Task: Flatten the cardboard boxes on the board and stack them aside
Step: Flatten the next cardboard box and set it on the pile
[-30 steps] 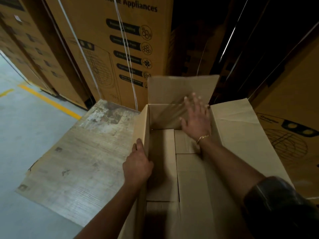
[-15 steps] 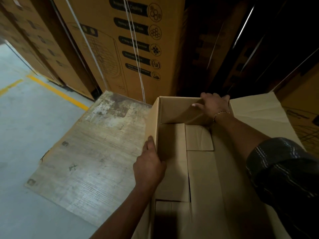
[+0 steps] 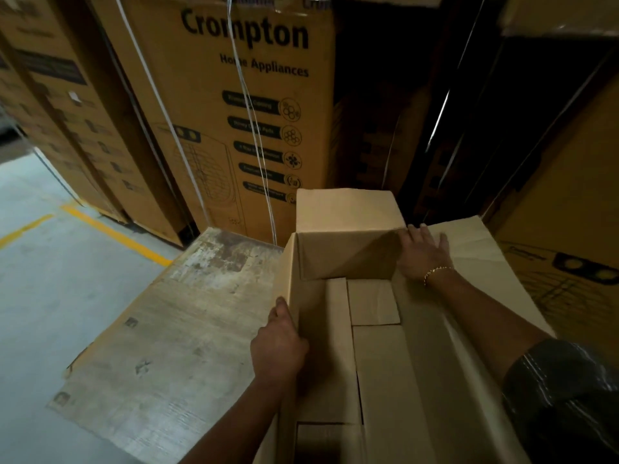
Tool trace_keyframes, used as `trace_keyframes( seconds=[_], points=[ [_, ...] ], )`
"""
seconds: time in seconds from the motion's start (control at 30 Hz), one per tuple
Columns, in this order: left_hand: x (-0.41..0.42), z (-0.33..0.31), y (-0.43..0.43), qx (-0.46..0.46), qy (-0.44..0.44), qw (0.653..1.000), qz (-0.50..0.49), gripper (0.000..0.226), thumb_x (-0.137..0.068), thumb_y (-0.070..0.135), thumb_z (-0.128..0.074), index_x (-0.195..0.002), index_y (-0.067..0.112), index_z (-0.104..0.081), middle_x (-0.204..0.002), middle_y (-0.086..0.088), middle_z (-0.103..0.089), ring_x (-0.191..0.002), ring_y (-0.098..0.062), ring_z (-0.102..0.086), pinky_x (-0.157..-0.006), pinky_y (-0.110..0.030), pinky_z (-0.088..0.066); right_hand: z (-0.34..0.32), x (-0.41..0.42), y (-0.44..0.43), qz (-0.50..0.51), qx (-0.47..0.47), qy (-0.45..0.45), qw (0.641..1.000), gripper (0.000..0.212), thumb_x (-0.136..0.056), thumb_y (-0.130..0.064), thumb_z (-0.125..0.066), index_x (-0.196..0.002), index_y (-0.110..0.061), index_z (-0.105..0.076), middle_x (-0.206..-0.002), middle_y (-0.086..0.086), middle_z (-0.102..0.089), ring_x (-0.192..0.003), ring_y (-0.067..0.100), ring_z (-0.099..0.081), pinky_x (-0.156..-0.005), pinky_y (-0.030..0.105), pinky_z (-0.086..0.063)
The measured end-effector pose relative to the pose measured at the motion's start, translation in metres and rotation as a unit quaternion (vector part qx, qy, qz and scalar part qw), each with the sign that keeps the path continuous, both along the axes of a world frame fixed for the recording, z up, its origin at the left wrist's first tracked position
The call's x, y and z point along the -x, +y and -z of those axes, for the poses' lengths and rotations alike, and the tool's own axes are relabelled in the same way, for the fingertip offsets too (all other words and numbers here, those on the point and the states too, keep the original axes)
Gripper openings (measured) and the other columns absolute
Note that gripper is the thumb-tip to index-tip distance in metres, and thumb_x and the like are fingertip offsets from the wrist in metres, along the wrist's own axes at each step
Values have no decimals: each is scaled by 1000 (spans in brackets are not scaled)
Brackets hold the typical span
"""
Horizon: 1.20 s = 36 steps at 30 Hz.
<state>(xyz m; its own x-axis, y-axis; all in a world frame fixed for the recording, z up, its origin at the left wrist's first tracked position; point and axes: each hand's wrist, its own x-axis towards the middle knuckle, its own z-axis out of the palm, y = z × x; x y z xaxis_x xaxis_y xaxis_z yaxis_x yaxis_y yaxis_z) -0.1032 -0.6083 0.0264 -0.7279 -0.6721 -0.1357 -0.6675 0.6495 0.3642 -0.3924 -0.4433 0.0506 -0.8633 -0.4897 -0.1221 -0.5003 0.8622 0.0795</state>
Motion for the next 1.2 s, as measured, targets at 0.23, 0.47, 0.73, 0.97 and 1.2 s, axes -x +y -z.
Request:
trace_keyframes(
  seconds=[0.23,0.47,0.73,0.97,1.2],
  points=[
    [-6,-4,11,-39,14,999,5,79,-87,33,-55,-152,12,-17,-147,-11,-43,-117,-32,-56,-86,-41,-49,6,-176,148,111,38,-152,981,86,-94,-49,-45,-155,-32,14,-164,-4,19,-152,30,6,-118,57,-19],
    [-114,15,76,-93,-33,995,8,102,-89,56,-54,-156,21,14,-166,-5,9,-152,-32,-7,-118,-48,-26,2,-300,214,225,67,-217,947,100,-86,-62,-52,-153,-37,18,-164,-4,16,-151,37,-2,-116,53,-22],
    [-173,19,113,-218,15,969,-116,88,-87,36,-67,-158,28,-15,-153,-12,-43,-131,-32,-51,-107,-34,-41,10,-331,225,289,298,-310,856,68,-91,-20,-58,-151,-36,-30,-142,1,-55,-112,20,-59,-92,25,-43],
    [-174,-5,108,-325,62,939,-94,65,-80,37,-59,-142,48,-40,-116,-4,-66,-88,-18,-58,-87,-20,-44,28,-332,227,302,384,-266,831,72,-82,-4,-62,-90,-75,-57,-116,-2,-71,-105,16,-65,-84,24,-45],
    [-161,-11,103,-483,148,860,-75,47,-57,15,-61,-100,28,-75,-87,5,-78,-93,-22,-72,-73,-23,-58,-138,-363,182,244,130,-141,951,61,-92,-50,-45,-150,-45,-26,-142,-5,-56,-115,21,-61,-96,30,-47]
  ],
)
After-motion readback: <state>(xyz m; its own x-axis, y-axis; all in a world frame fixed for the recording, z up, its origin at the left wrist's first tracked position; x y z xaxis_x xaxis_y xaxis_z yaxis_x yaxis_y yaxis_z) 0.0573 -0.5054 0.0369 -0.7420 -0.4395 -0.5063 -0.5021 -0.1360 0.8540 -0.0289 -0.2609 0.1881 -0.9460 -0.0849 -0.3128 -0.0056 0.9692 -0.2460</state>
